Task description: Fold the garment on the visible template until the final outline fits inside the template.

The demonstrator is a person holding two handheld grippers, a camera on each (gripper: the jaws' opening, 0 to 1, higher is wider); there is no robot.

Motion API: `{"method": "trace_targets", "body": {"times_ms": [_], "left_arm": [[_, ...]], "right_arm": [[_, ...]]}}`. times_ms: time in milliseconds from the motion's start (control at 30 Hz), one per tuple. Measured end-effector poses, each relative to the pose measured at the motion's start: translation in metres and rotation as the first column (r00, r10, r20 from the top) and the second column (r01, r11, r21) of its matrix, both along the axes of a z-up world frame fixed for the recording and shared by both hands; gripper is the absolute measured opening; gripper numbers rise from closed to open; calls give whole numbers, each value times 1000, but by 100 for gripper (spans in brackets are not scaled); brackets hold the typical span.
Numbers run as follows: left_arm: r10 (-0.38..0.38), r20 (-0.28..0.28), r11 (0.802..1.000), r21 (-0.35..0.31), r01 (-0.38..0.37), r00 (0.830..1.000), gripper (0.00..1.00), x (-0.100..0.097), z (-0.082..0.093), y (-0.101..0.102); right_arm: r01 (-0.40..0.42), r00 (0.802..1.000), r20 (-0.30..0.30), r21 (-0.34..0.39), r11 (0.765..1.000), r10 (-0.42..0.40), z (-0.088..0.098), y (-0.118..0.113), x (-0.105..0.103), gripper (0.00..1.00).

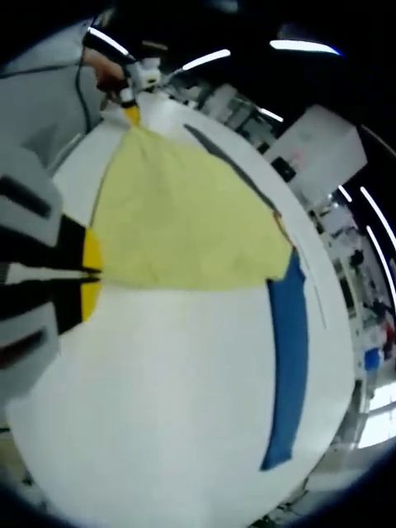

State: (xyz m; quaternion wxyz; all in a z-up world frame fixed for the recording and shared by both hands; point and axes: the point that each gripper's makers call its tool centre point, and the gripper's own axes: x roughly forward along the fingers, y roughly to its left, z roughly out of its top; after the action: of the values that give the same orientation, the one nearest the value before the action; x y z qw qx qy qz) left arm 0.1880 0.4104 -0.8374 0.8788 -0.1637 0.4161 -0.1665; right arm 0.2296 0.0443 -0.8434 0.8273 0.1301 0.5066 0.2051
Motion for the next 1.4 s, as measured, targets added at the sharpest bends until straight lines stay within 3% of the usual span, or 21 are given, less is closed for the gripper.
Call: {"method": "trace_targets", "body": {"times_ms": [533, 667, 767, 867, 967, 1067, 1167, 1300, 1400], "left_arm": [[4, -10, 1000, -11, -4, 1000, 0, 3, -14, 10], [-27, 10, 1000, -10, 27, 1000, 0, 3, -13, 7], [-27, 28, 999, -42, 28, 999, 1, 2, -9, 3], [-16, 54, 995, -96, 21, 998, 6, 2, -1, 1], [16, 88, 989, -146, -3, 996, 12, 6, 8, 6], [26, 130, 982, -187, -1, 991, 19, 12, 18, 9], [-16, 189, 984, -170, 49, 982, 34, 17, 27, 8], [-58, 230, 986, -138, 92, 971, 70, 23, 36, 3], [-96, 260, 986, -105, 127, 961, 79, 28, 41, 1]], "right_arm": [[-38, 999, -23, -27, 999, 37, -8, -5, 0, 0], [-128, 991, 35, -62, 990, 130, -7, -6, 1, 1], [-113, 991, 59, -47, 992, 116, -2, -8, 4, 18], [-110, 984, 136, -14, 994, 111, 13, -5, 9, 24], [-101, 980, 169, -9, 995, 101, 20, -9, 11, 31], [-97, 976, 197, -11, 995, 97, 24, -11, 15, 47], [-67, 974, 215, -15, 998, 69, 25, -18, 22, 60], [-33, 974, 223, -21, 999, 37, 26, -27, 30, 70], [-19, 972, 234, -25, 1000, 25, 28, -35, 38, 78]]}}
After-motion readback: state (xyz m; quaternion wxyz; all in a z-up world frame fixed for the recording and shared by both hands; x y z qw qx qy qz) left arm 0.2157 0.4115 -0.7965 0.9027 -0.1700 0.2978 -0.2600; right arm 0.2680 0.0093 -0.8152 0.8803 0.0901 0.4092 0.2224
